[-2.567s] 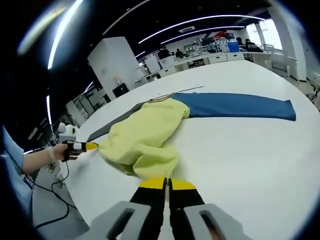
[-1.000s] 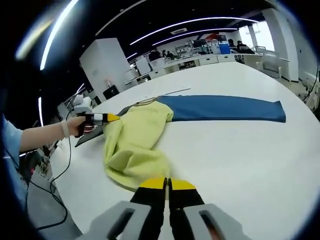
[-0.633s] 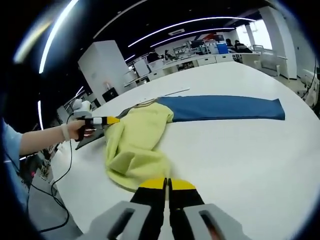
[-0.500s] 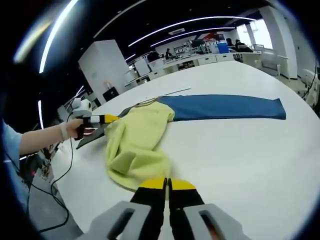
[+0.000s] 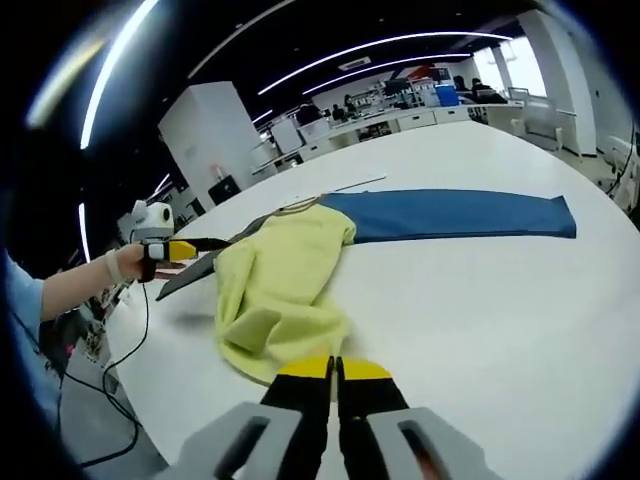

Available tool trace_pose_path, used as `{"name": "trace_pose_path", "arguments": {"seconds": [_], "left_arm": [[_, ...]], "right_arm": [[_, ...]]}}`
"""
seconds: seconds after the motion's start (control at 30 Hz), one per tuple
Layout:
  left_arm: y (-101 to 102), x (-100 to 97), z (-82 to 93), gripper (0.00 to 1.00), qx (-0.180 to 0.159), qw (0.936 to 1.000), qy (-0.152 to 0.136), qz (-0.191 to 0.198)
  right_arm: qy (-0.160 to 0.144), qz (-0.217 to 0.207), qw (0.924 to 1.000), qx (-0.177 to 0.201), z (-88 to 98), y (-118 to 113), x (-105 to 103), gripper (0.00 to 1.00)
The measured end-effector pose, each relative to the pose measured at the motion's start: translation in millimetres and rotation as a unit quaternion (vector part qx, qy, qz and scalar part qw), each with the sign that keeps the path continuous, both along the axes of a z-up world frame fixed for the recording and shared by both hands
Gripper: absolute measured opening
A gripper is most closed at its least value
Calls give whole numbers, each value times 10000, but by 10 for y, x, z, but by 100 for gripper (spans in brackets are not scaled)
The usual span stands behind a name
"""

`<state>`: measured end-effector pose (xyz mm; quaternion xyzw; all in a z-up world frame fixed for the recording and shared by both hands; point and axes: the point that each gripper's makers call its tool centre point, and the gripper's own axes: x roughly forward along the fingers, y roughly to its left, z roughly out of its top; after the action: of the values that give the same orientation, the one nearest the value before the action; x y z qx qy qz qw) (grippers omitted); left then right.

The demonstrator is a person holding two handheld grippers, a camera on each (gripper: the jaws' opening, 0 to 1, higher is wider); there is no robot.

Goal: Fold the garment on the visible template until the final outline fits inside the template.

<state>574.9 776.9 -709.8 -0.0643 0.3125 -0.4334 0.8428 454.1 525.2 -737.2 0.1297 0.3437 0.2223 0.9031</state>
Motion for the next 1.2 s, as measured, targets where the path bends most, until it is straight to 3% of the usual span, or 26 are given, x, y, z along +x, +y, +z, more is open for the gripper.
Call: {"name": "trace_pose_path", "arguments": {"seconds": [0.3, 0.4, 0.6, 0.7, 0.83, 0.93, 1.03, 1.2], "left_arm": [[186, -167, 37, 82, 201, 9997, -11, -160], [221, -220, 1, 80, 249, 9995, 26, -193], [290, -307, -105, 66, 272, 9993, 215, -158], [333, -260, -174, 60, 360, 9991, 215, 14], [377, -221, -296, 39, 506, 9982, 254, 173], [403, -151, -320, 28, 473, 9978, 210, 413], [469, -80, -390, 21, 784, 9956, 98, 501], [461, -32, -445, 15, 805, 9956, 147, 465]], "right_arm": [[23, -12, 10000, 19, -5, -14, -25, 0], [25, 4, 10000, 8, -9, -11, -30, 0], [37, 10, 10000, 11, -12, -10, -33, 0], [41, 21, 10000, -5, -18, -9, -36, 0], [34, 21, 10000, -2, -11, -17, -36, 0], [36, 7, 10000, 5, -11, -30, -42, 0], [60, 0, 10000, 1, -29, -38, -54, 0], [74, -42, 10000, 25, -42, -41, -52, 0]]}}
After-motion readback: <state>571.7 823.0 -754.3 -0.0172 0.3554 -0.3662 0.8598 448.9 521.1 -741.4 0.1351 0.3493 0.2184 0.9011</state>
